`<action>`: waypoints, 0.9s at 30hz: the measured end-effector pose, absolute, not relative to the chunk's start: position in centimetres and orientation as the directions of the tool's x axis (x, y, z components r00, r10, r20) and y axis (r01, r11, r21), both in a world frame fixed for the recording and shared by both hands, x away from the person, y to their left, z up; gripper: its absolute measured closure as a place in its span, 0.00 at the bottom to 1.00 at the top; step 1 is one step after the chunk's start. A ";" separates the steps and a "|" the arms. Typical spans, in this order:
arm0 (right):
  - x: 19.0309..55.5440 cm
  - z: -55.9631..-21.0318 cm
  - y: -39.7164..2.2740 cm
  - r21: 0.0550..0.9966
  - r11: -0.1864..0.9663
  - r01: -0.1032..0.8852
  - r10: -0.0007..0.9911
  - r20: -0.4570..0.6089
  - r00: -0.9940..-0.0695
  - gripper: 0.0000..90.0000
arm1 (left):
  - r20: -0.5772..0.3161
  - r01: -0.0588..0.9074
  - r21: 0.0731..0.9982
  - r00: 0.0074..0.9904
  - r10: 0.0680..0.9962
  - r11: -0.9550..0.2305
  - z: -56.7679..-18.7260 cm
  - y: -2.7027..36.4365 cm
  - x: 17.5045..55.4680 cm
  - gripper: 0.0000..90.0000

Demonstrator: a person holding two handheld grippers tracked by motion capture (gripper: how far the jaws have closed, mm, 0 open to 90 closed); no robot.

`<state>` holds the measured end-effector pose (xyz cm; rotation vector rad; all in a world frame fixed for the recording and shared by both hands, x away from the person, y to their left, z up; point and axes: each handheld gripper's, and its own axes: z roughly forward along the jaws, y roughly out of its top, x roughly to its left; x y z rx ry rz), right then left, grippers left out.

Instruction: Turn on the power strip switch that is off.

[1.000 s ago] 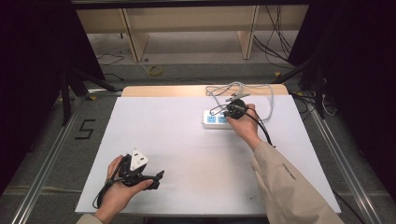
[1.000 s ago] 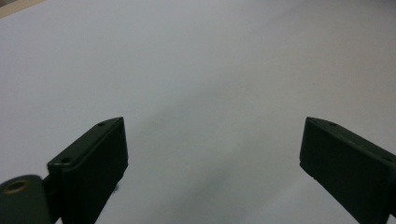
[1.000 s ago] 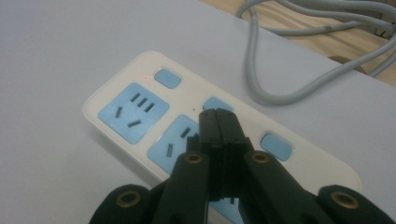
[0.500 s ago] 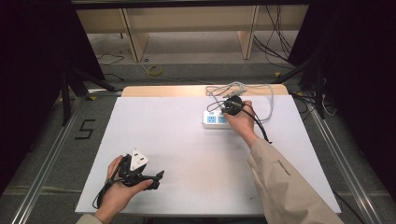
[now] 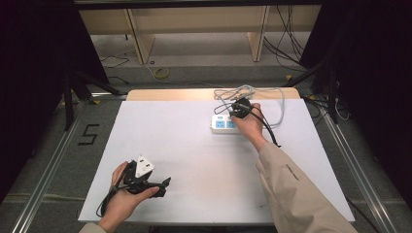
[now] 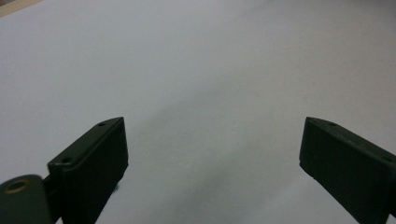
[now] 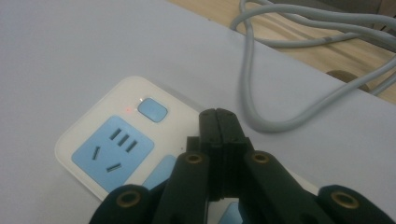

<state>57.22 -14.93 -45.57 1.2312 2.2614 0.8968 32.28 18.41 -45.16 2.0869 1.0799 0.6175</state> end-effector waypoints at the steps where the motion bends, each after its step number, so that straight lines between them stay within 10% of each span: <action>1: 57.3 -45.6 -14.9 0.704 0.401 0.587 0.851 -0.048 -0.523 1.00 | 0.094 0.504 0.759 0.540 0.836 -0.411 -45.2 18.4 32.3 0.08; 27: 57.7 -45.5 -14.5 0.682 0.429 0.593 0.840 -0.059 -0.540 1.00 | 0.097 0.504 0.757 0.541 0.836 -0.414 -45.1 18.4 32.2 0.08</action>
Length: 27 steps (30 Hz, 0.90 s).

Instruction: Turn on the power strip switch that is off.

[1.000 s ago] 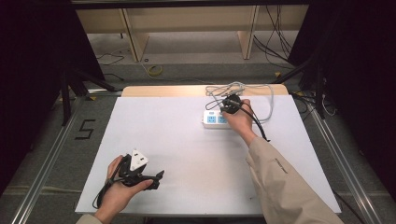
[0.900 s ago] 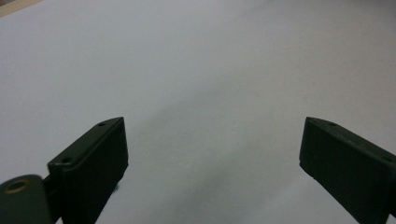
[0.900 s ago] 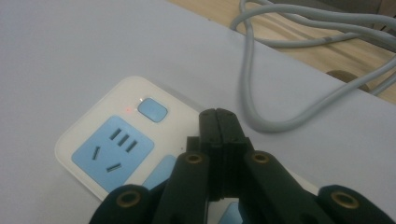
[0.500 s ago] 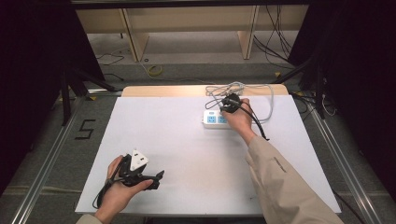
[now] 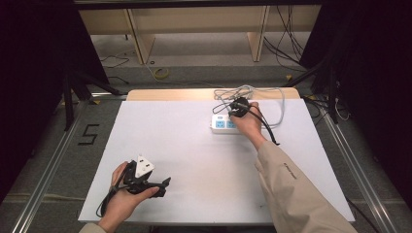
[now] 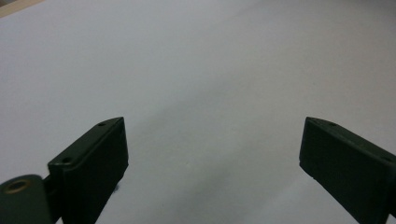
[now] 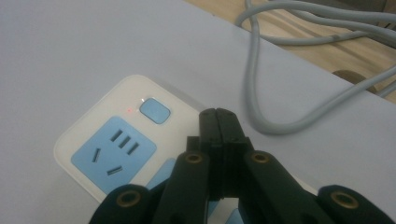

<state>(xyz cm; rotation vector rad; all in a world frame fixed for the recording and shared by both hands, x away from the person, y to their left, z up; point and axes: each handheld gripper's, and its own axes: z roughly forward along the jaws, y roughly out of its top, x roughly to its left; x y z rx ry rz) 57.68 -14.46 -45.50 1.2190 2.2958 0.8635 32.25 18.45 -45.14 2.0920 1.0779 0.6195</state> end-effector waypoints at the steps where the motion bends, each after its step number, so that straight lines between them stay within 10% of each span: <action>1: 57.7 -45.5 -14.4 0.680 0.430 0.593 0.839 -0.060 -0.540 1.00 | 0.097 0.504 0.758 0.541 0.835 -0.414 -45.1 18.4 32.2 0.08; 27: 57.9 -45.6 -14.3 0.678 0.424 0.601 0.841 -0.048 -0.539 1.00 | 0.097 0.504 0.757 0.542 0.835 -0.415 -45.2 18.5 32.2 0.08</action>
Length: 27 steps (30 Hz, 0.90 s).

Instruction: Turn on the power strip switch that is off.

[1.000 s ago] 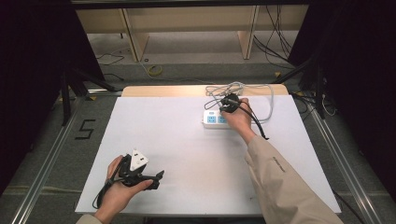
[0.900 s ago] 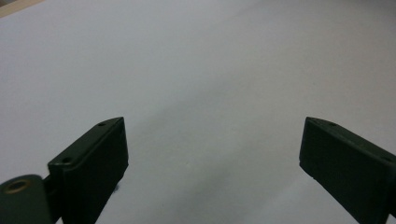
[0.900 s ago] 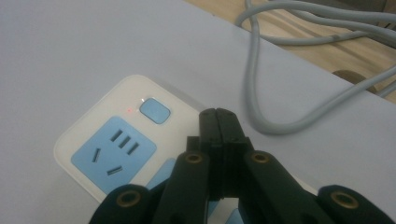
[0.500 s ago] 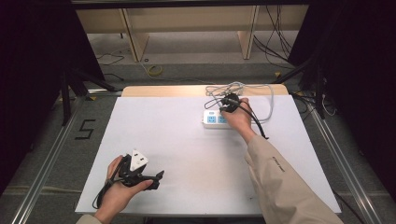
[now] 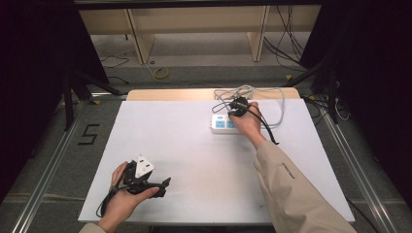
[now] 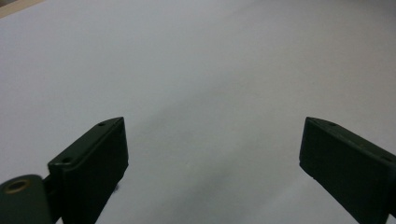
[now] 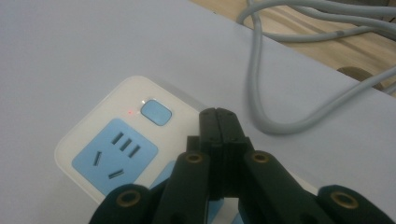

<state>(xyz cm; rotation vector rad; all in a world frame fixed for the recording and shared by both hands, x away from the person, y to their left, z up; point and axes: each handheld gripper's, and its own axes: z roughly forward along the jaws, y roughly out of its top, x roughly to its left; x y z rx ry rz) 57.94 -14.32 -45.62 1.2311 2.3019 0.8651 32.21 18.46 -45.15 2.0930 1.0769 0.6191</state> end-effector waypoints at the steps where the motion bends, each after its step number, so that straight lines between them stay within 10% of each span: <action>1: 57.9 -45.6 -14.2 0.676 0.426 0.601 0.842 -0.054 -0.536 1.00 | 0.095 0.505 0.758 0.541 0.836 -0.413 -45.2 18.5 32.2 0.08; 27: 57.8 -45.7 -14.3 0.683 0.398 0.613 0.855 -0.033 -0.518 1.00 | 0.098 0.504 0.758 0.538 0.837 -0.413 -45.2 18.5 32.1 0.08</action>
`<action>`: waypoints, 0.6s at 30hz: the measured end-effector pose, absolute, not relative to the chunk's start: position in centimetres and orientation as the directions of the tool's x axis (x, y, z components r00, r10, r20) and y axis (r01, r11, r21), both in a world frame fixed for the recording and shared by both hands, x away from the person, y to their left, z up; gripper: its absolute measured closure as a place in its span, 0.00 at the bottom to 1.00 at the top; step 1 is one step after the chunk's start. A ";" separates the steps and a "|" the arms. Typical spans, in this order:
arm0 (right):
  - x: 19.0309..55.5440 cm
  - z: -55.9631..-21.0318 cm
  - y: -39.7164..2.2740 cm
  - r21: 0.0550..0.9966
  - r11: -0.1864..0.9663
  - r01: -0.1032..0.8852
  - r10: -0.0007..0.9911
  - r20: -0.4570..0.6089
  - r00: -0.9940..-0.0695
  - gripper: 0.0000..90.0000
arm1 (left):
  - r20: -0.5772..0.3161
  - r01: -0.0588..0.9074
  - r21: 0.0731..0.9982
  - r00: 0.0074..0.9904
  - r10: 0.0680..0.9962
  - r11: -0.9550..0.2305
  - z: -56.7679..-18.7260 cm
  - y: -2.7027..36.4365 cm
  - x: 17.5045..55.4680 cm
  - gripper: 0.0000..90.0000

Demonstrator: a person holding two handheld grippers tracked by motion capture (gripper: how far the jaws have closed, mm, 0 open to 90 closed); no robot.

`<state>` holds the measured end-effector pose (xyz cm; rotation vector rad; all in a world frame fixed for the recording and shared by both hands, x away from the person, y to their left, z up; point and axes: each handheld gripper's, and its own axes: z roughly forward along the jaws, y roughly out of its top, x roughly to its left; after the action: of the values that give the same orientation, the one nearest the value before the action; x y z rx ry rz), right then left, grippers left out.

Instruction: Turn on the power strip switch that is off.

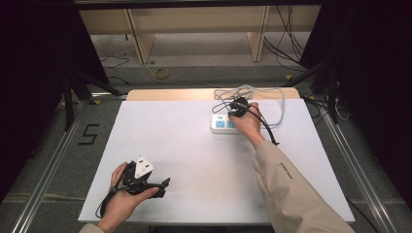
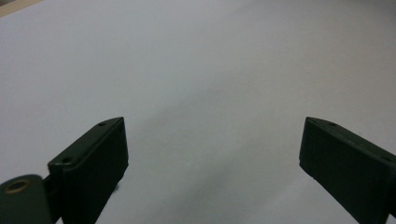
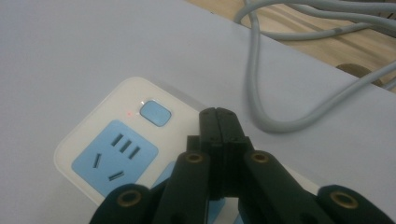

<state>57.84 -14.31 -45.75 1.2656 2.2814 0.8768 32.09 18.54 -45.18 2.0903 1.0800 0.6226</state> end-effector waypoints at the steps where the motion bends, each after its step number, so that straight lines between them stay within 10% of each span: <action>1: 57.8 -45.8 -14.3 0.683 0.397 0.613 0.855 -0.033 -0.517 1.00 | 0.098 0.504 0.759 0.538 0.837 -0.413 -45.2 18.5 32.1 0.08; 18: 57.8 -45.8 -14.4 0.684 0.374 0.626 0.865 -0.015 -0.501 1.00 | 0.100 0.505 0.757 0.537 0.838 -0.414 -45.2 18.6 32.0 0.08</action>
<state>57.81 -14.36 -45.83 1.2988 2.2683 0.8858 31.98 18.65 -45.16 2.0917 1.0819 0.6248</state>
